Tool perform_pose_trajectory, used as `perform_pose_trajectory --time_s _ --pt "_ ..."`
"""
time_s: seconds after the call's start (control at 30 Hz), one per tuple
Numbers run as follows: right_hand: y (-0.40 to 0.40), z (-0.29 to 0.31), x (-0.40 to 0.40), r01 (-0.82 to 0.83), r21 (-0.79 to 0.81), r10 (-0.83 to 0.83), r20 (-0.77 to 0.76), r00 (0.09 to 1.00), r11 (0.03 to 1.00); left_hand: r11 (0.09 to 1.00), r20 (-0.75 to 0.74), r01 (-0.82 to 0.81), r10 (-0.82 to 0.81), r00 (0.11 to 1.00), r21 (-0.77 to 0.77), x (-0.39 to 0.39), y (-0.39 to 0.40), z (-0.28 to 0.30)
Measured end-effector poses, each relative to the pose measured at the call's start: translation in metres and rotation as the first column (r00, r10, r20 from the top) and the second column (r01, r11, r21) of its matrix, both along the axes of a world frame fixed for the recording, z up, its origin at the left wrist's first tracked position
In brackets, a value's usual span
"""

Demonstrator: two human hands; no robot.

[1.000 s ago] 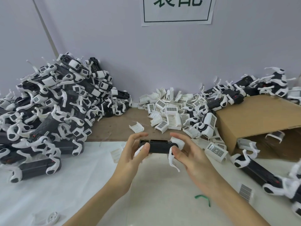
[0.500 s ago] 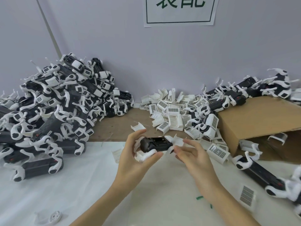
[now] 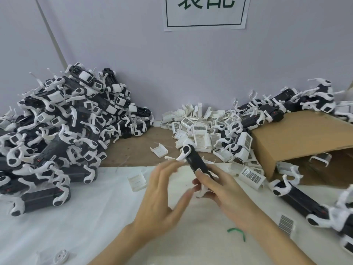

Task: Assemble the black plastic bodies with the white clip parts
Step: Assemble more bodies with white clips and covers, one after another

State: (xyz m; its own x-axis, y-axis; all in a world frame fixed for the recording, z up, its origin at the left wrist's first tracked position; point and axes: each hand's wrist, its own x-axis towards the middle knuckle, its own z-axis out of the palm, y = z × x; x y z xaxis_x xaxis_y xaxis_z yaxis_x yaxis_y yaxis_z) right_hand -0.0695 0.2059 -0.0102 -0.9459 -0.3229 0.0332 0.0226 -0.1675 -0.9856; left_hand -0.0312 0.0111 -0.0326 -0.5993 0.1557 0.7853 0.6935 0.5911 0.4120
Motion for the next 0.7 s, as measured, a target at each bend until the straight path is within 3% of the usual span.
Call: perform_pose_trajectory --time_s 0.03,0.1,0.17,0.23,0.27,0.33,0.43,0.63,0.7 --pt "0.004 0.000 -0.001 -0.025 0.019 0.025 -0.010 1.000 1.000 0.995 -0.014 -0.089 0.090 0.996 0.046 -0.002 -0.001 0.003" --pt "0.010 0.000 -0.003 -0.092 0.055 0.094 -0.031 0.995 0.994 0.971 0.125 -0.193 0.176 0.976 0.141 -0.004 -0.003 0.011" --pt "0.015 0.001 -0.004 -0.138 0.101 0.144 -0.055 0.988 0.985 0.958 0.398 -0.151 0.043 0.916 0.243 -0.004 -0.008 0.021" --pt "0.014 0.002 -0.004 -0.141 0.107 0.148 -0.060 0.987 0.984 0.898 0.586 -0.059 -0.234 0.776 0.436 -0.004 -0.010 0.026" --pt "0.012 0.001 -0.004 -0.124 0.082 0.128 -0.047 0.991 0.989 0.860 0.599 -0.045 -0.316 0.736 0.508 -0.004 -0.009 0.026" --pt "0.008 0.001 -0.003 -0.086 0.045 0.087 -0.028 0.996 0.995 0.833 0.573 -0.059 -0.326 0.752 0.550 -0.002 -0.005 0.024" --pt "0.003 -0.001 0.001 -0.040 0.123 0.051 -0.087 0.995 0.992 0.783 0.539 -0.106 -0.316 0.781 0.613 -0.002 -0.001 0.026" --pt "0.002 -0.004 0.003 -0.099 0.214 0.111 -0.043 0.993 0.972 0.696 0.611 -0.239 -0.351 0.710 0.677 -0.005 0.006 0.024" --pt "-0.001 -0.006 0.006 -0.066 0.286 0.114 -0.155 0.981 0.956 0.705 0.612 -0.254 -0.313 0.726 0.662 -0.004 0.009 0.025"
